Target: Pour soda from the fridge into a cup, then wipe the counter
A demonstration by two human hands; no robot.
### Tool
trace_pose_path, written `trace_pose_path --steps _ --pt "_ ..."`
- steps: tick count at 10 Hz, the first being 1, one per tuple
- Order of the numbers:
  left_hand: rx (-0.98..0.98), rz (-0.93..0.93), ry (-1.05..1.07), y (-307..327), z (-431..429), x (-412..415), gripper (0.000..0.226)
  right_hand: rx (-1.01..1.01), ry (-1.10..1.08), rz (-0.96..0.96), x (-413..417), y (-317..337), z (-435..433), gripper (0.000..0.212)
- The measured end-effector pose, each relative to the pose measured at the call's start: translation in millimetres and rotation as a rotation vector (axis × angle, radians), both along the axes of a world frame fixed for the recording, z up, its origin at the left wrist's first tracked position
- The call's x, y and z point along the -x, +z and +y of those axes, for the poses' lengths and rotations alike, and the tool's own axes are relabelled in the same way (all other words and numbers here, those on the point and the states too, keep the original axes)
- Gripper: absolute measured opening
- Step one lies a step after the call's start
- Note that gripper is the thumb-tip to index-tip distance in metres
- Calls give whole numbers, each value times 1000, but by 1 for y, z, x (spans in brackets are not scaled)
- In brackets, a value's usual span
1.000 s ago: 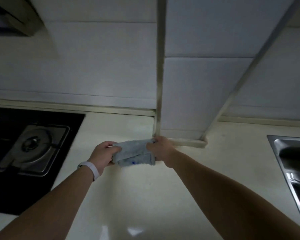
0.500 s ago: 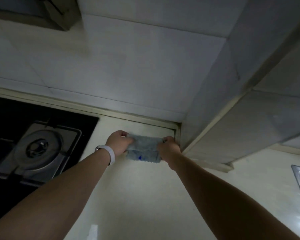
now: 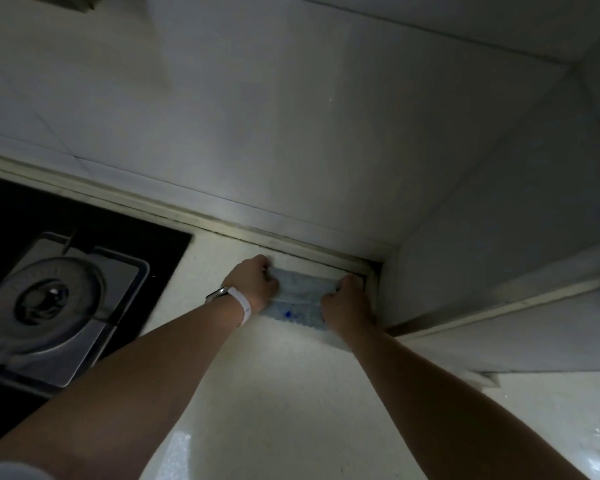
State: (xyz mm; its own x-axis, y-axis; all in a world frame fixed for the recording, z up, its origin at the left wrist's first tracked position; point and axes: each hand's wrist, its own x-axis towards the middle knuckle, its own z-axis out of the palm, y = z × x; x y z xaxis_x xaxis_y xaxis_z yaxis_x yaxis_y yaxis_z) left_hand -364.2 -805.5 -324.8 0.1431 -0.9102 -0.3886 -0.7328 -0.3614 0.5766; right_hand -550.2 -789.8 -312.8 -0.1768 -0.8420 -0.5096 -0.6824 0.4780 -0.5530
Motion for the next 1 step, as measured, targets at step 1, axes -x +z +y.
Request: trace_pose_path --steps 1 --pt "12 -42 -30 -1 3 -2 44 31 31 6 -1 2 4 35"
